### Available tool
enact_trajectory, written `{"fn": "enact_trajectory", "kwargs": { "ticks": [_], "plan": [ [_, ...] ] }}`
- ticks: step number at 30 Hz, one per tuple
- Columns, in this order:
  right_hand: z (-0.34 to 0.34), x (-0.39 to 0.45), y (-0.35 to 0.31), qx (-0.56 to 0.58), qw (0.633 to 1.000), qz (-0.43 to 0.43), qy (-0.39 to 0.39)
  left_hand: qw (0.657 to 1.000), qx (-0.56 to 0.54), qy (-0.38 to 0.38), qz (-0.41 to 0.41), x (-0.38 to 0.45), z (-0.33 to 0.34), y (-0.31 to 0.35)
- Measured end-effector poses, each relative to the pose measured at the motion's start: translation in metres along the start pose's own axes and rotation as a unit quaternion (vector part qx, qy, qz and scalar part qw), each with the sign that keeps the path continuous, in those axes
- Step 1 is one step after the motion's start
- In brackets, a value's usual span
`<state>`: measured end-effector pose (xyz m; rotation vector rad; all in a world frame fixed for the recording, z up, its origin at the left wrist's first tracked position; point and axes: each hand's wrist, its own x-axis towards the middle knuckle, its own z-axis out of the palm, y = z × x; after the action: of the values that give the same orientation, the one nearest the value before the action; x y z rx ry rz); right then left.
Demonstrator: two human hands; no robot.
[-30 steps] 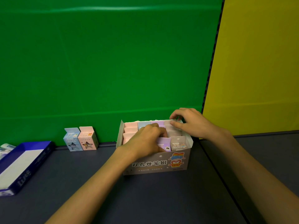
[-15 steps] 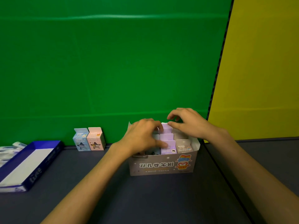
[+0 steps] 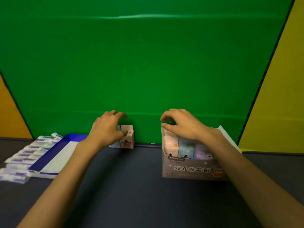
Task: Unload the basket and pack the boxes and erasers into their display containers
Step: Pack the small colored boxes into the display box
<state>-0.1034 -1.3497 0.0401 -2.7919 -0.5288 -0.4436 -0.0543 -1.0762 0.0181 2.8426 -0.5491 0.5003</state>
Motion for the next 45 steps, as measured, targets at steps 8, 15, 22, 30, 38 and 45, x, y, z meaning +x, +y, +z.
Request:
{"fn": "enact_trajectory", "kwargs": {
  "ticks": [8,15,22,30,38,45],
  "plan": [
    [0.027,0.044,-0.051,-0.034,0.999,-0.025,-0.031,0.997,0.064,-0.033,-0.009,-0.005,0.014,-0.043],
    [0.056,0.073,-0.080,-0.106,0.990,-0.017,-0.091,0.995,0.074,-0.067,0.011,-0.002,0.031,-0.058],
    [0.074,0.087,-0.087,-0.143,0.984,0.010,-0.102,0.997,0.062,-0.021,0.038,-0.008,0.032,-0.070],
    [0.094,0.092,-0.094,-0.172,0.980,0.007,-0.103,0.995,-0.095,-0.003,-0.029,-0.027,0.007,-0.083],
    [0.098,0.096,-0.098,-0.095,0.991,0.004,-0.095,0.979,-0.177,0.094,-0.027,-0.041,-0.004,-0.083],
    [0.033,0.072,-0.088,0.058,0.998,0.000,-0.011,0.936,-0.316,0.153,-0.012,-0.040,-0.026,-0.054]
  ]
}}
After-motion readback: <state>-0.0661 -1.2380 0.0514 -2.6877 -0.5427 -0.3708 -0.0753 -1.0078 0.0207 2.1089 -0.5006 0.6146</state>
